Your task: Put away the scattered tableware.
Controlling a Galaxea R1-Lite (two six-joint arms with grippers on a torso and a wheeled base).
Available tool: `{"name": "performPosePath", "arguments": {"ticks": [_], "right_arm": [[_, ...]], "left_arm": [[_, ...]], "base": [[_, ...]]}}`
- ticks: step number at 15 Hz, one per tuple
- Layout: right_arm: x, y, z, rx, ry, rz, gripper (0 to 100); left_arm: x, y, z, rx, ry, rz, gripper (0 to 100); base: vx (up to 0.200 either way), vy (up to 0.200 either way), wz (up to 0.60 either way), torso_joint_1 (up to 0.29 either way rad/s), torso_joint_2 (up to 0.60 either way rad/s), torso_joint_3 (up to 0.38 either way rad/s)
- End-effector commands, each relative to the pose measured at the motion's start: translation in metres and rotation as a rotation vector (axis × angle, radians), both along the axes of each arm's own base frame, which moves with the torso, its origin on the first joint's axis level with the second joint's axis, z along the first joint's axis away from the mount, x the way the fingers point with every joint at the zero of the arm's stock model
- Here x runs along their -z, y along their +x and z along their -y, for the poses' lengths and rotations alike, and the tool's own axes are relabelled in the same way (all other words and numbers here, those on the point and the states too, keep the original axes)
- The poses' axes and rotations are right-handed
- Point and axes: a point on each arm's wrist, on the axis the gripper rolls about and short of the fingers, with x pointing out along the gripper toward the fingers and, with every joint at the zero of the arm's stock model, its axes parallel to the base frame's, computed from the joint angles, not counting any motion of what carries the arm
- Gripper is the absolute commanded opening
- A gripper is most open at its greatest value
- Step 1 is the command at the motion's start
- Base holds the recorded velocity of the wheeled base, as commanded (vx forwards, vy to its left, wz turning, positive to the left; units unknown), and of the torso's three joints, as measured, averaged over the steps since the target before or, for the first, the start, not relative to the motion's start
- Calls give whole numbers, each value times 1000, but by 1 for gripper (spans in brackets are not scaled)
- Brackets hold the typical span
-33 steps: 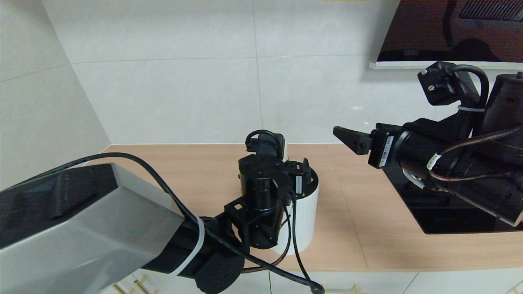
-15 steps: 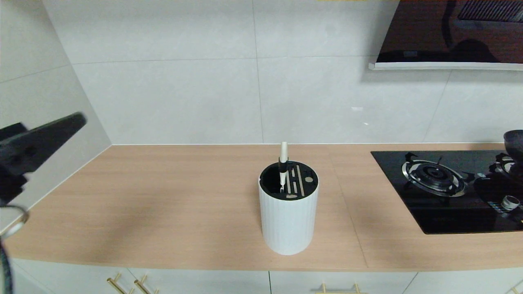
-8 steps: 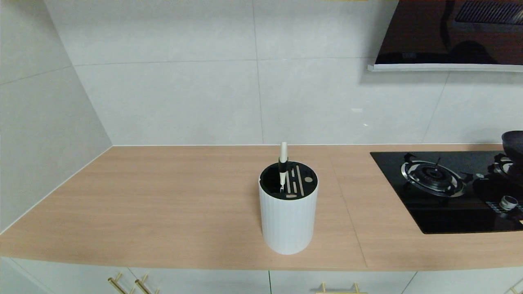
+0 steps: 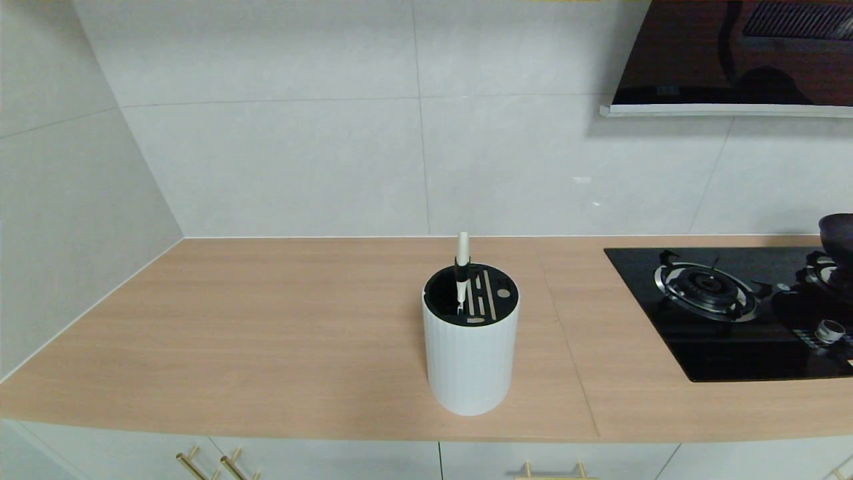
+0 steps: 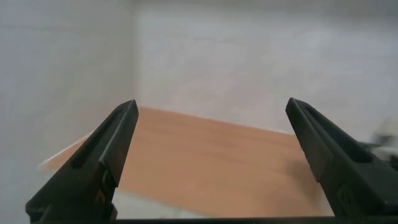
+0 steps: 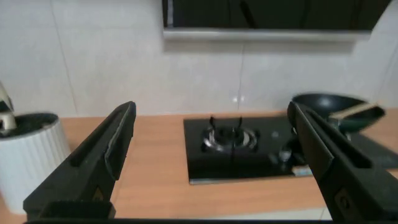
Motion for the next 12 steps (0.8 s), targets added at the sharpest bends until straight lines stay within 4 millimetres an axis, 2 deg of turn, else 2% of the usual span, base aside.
{"name": "performPosePath", "arguments": {"ticks": [1,3,4,6,7,12], "right_arm": [[36,19,0,-25,70,-116,100],[64,34,-1,-60,77,-165,100],[73,38,-2,-79,68,-157,100],[76,39,-2,-112,61,-185,100],[83,39,-3,-114,59,-259,100],[83,39,-4,-157,22,-259,100]], "left_arm": [[48,27,2,65,35,-157,100],[76,40,4,158,52,-199,100],[82,42,5,211,54,-212,100],[87,43,6,267,49,-264,100],[87,43,6,280,61,-266,100],[87,43,6,287,43,-260,100]], "base": [[0,0,0,0,0,0],[0,0,0,0,0,0],[0,0,0,0,0,0],[0,0,0,0,0,0],[0,0,0,0,0,0],[0,0,0,0,0,0]]}}
